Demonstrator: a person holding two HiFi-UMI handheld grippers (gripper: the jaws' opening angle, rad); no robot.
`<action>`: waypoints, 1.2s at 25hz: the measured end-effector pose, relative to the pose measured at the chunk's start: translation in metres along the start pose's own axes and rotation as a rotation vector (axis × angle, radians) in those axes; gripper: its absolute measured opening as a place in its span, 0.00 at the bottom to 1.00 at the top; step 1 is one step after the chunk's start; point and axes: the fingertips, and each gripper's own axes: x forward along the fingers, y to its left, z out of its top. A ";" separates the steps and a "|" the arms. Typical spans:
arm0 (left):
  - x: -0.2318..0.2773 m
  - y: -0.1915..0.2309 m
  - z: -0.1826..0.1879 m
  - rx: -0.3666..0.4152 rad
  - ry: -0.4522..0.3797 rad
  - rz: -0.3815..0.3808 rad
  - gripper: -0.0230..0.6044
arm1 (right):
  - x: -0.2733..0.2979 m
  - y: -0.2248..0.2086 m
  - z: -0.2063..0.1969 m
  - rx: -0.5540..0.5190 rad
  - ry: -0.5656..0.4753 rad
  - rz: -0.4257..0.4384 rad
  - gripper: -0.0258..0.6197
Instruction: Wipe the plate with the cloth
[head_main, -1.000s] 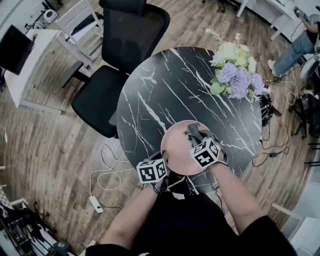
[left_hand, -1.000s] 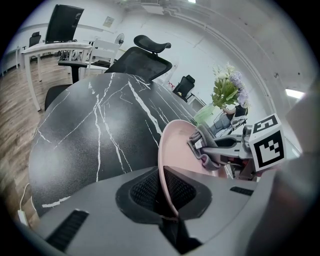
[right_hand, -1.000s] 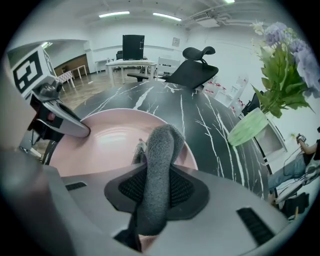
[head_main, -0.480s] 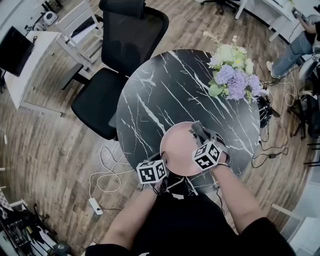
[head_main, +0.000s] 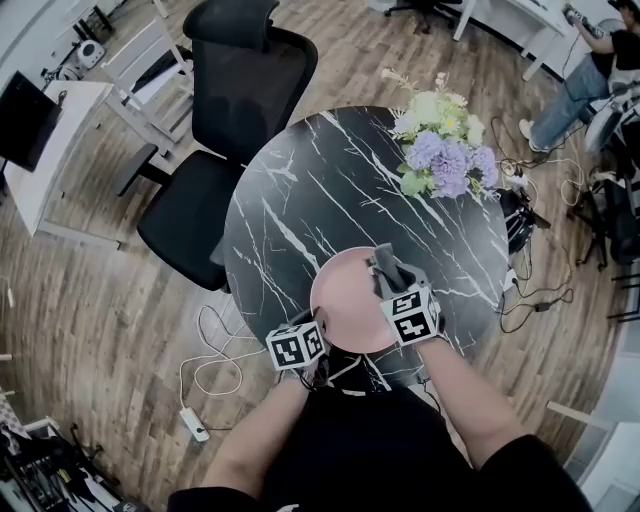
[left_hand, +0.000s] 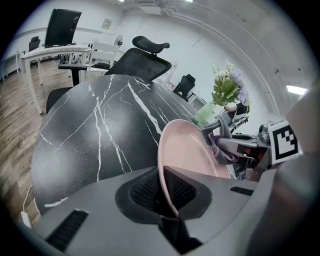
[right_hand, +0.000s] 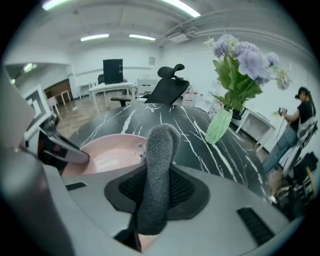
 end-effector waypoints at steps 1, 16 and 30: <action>0.000 0.000 0.001 0.001 -0.002 0.001 0.11 | 0.000 0.005 0.001 0.047 -0.008 0.032 0.21; 0.003 -0.002 0.000 -0.005 0.002 -0.009 0.11 | 0.013 0.131 -0.025 0.112 0.102 0.355 0.21; 0.002 -0.002 0.000 0.005 0.004 -0.016 0.11 | 0.001 0.139 -0.046 -0.222 0.192 0.404 0.21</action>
